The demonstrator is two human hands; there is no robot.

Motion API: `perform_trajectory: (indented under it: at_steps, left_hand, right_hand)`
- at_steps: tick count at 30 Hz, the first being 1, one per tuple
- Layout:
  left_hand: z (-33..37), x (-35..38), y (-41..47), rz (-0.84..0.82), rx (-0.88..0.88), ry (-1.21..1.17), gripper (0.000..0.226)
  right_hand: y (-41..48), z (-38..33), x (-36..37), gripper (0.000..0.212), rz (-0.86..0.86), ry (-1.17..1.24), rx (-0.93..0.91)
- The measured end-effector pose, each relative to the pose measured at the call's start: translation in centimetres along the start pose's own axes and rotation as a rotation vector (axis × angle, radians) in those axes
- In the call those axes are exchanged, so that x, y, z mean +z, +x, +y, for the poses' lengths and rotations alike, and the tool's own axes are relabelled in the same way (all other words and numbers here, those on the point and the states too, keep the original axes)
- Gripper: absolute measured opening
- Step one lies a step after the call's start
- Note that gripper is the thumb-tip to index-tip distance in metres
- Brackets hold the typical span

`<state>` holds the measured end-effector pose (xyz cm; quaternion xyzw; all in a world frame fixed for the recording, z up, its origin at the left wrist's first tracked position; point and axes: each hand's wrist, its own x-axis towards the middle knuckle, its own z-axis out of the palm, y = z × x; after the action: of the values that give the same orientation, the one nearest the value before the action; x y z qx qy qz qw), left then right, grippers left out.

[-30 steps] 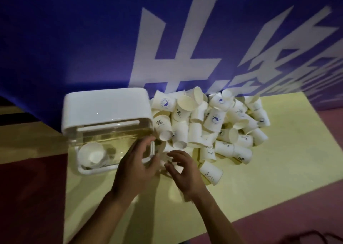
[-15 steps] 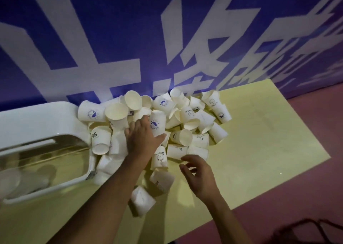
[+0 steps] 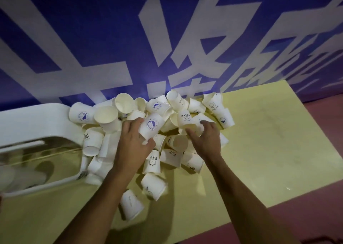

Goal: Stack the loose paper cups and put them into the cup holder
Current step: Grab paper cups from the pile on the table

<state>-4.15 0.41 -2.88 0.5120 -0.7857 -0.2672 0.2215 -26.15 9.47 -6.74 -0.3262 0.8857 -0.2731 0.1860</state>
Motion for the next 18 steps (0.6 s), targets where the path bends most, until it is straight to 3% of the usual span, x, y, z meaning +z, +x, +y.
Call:
perform_trajectory:
  at_steps: [6,10,14,18]
  left_hand:
    - [0.9,-1.1,-0.4,-0.025,-0.101,-0.125,0.074]
    - [0.4,-1.8,-0.9,-0.017,-0.126,-0.109,0.069]
    - [-0.5,-2.3,-1.4,0.006,-0.137,-0.098,0.071]
    - [-1.5,-3.1,-2.0,0.022,-0.114,-0.126,0.071]
  right_hand:
    - [2.6,-2.9,2.0,0.099,-0.089,-0.348,0.063]
    - [2.6,-2.8,3.5,0.097,-0.053,-0.386,0.094]
    - [2.1,-2.8,3.6,0.086,-0.003,-0.311,0.087]
    - [0.6,-2.7,2.4,0.078,0.038,0.029,-0.017]
